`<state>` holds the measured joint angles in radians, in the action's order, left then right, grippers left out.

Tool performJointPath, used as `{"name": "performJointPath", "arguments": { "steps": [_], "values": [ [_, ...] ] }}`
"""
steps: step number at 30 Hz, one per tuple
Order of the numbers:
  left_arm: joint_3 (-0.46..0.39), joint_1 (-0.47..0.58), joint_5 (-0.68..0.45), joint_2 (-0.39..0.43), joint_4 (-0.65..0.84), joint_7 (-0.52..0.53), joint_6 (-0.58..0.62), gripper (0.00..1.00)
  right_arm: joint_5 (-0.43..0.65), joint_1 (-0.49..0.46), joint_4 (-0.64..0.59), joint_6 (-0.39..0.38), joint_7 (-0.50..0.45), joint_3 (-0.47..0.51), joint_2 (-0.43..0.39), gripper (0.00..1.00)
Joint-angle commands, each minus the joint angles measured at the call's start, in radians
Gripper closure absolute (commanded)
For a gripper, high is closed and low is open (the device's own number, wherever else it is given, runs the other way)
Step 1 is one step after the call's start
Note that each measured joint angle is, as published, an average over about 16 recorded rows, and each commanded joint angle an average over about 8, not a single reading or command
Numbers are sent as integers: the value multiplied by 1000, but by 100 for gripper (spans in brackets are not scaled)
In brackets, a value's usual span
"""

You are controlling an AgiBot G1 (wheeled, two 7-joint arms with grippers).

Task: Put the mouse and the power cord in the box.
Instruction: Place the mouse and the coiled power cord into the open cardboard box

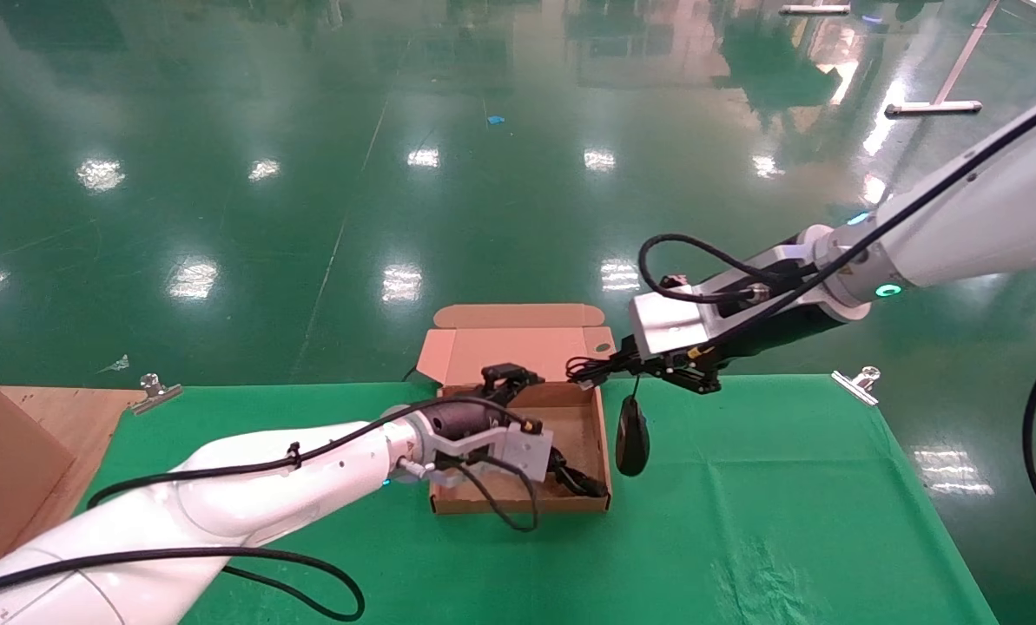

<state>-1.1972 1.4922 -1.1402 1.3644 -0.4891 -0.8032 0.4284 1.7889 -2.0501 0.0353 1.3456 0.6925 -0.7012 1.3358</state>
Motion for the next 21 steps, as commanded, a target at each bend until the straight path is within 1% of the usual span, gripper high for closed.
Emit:
{"name": "performJointPath", "arguments": {
  "steps": [1,4,7,12,15,21],
  "values": [
    [-11,7,17,0,8,6,11,0,-2,-4,1,9,-2,1,6,100],
    [4,33,67,-8,45,21,60,0,-8,-1,26,18,-14,3,16,100],
    [23,59,111,-26,81,15,135,0,-15,11,67,19,-35,1,24,100],
    [77,90,198,-94,137,-18,298,0,-34,59,171,-16,-91,-17,33,100],
    [115,98,253,-151,160,-47,401,0,-57,103,254,-77,-130,-39,37,100],
    [176,93,343,-252,206,-109,574,0,-132,202,432,-252,-204,-116,41,100]
  ]
}}
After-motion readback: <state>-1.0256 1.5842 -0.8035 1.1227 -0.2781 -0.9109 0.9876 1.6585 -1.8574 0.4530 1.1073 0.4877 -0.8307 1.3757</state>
